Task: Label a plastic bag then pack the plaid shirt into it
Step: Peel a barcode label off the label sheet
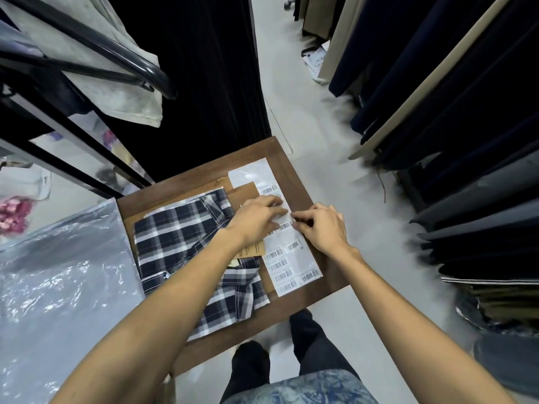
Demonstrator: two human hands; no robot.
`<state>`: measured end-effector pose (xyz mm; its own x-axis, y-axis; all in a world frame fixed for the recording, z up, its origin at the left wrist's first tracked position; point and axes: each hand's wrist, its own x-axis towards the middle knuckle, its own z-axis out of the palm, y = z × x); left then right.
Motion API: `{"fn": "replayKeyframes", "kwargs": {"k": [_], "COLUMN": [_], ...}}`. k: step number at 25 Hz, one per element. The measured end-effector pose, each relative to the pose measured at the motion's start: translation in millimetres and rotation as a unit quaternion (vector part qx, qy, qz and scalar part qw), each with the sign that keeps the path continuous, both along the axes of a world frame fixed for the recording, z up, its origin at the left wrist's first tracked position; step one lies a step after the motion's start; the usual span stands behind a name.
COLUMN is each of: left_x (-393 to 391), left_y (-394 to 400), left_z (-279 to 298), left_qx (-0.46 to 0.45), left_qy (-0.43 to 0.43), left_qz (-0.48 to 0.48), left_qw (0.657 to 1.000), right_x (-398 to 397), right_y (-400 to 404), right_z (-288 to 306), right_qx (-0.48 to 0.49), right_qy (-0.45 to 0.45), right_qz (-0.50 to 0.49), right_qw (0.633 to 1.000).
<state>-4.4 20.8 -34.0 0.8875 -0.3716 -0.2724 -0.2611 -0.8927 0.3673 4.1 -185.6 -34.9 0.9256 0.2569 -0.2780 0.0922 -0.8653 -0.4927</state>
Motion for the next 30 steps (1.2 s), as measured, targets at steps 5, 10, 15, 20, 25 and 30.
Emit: {"fn": "replayKeyframes", "kwargs": {"k": [5, 10, 15, 20, 25, 30], "left_x": [0.4, 3.6, 3.9, 3.4, 6.3, 4.5], "left_y": [7.3, 9.7, 8.3, 8.4, 4.0, 8.1], "left_z": [-2.9, 1.0, 1.1, 4.5, 11.5, 11.2], "left_qx": [0.004, 0.026, 0.037, 0.041, 0.07, 0.106], "left_qy": [0.025, 0.061, 0.05, 0.051, 0.049, 0.071], "left_qz": [-0.028, -0.047, -0.053, -0.053, -0.074, -0.105], "left_qw": [0.999, 0.997, 0.997, 0.996, 0.994, 0.986], "right_x": [4.7, 9.0, 5.6, 0.4, -5.4, -10.7], "right_y": [-2.1, 1.1, 5.9, 11.6, 9.3, 9.9], "right_z": [-3.5, -0.9, -0.7, -3.4, -6.6, -12.8], "right_qx": [0.035, 0.056, 0.03, 0.05, 0.036, 0.095], "right_qy": [0.025, 0.041, 0.014, 0.019, -0.058, -0.08], "right_qz": [0.012, 0.008, 0.003, -0.034, 0.05, 0.06], "right_qw": [0.999, 0.998, 0.999, 0.998, 0.996, 0.99]}}
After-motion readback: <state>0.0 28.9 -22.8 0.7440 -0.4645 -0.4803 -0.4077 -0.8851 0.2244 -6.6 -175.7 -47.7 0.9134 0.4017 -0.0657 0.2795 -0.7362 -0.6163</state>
